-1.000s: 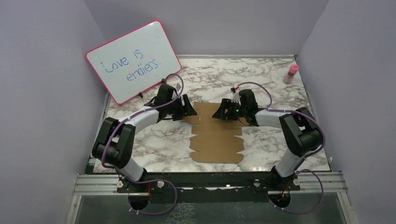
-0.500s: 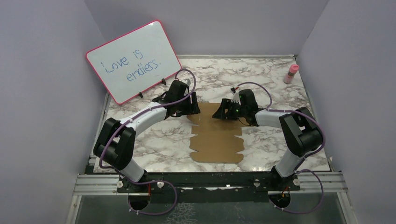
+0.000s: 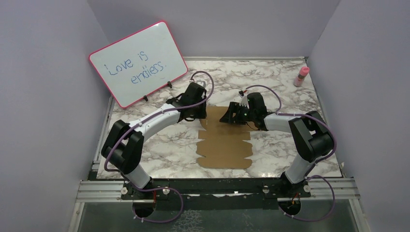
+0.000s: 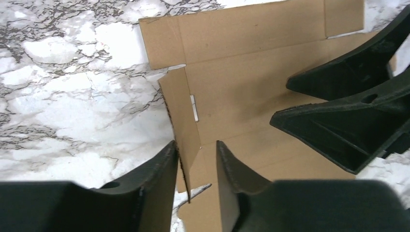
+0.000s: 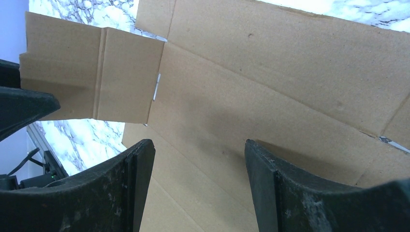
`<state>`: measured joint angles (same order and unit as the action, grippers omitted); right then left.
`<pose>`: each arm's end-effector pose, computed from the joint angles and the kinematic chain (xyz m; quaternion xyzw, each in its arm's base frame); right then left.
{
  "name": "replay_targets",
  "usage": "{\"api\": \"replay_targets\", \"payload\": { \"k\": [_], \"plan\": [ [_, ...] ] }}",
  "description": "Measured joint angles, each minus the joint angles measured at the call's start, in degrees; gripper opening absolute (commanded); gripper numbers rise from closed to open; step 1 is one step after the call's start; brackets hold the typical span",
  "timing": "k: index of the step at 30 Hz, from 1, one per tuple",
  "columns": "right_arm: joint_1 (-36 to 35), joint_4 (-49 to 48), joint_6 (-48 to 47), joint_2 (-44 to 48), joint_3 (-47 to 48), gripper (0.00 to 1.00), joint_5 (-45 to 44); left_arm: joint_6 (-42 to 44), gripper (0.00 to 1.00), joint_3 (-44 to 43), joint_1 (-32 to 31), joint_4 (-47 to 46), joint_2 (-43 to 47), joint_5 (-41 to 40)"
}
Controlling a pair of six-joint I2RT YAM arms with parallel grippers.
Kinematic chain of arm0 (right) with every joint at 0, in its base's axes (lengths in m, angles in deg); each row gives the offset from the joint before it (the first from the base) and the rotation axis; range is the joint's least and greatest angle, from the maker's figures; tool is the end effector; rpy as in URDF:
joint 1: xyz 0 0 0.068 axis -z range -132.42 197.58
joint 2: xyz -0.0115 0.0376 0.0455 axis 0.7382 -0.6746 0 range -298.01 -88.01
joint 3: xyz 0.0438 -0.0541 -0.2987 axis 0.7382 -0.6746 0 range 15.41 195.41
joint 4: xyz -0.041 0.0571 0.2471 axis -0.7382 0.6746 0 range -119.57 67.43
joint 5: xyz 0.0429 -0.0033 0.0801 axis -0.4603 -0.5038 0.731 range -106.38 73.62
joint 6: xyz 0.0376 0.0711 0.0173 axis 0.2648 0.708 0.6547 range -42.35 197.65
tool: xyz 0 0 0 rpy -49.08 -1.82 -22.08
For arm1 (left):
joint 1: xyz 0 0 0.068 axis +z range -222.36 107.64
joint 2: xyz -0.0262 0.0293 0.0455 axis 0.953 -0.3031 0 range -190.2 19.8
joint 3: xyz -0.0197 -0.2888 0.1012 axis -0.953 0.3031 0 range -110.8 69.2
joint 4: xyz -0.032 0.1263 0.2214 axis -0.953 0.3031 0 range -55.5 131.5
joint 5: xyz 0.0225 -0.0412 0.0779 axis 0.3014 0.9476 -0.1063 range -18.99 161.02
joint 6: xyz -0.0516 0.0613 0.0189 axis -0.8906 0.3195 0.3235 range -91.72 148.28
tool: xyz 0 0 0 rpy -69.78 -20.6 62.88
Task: Fold the paper box
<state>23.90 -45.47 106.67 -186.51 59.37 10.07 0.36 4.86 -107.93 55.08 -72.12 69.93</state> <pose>0.3172 0.1738 0.1621 -0.0582 0.8810 0.3721 0.2865 0.2999 -0.2129 0.2457 0.0590 0.9322 -0.1804 0.3083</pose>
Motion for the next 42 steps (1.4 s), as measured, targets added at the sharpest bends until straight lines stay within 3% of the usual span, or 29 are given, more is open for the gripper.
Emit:
{"api": "replay_targets", "payload": {
  "k": [5, 15, 34, 42],
  "plan": [
    [0.0, -0.1, 0.1, 0.0, 0.0, 0.74, 0.0, 1.5, 0.17, -2.7, -2.7, 2.8, -2.9, -5.5],
    [0.0, -0.1, 0.1, 0.0, 0.0, 0.74, 0.0, 4.3, 0.06, -9.5, -8.5, 10.4, -9.7, -18.7],
    [0.0, -0.3, 0.2, -0.1, 0.0, 0.74, 0.0, 8.5, 0.06, -20.9, -16.2, 22.1, -22.6, -39.1],
    [0.0, -0.3, 0.1, -0.1, 0.0, 0.74, 0.0, 8.7, 0.17, -21.4, -16.5, 23.5, -23.7, -40.9]
  ]
}}
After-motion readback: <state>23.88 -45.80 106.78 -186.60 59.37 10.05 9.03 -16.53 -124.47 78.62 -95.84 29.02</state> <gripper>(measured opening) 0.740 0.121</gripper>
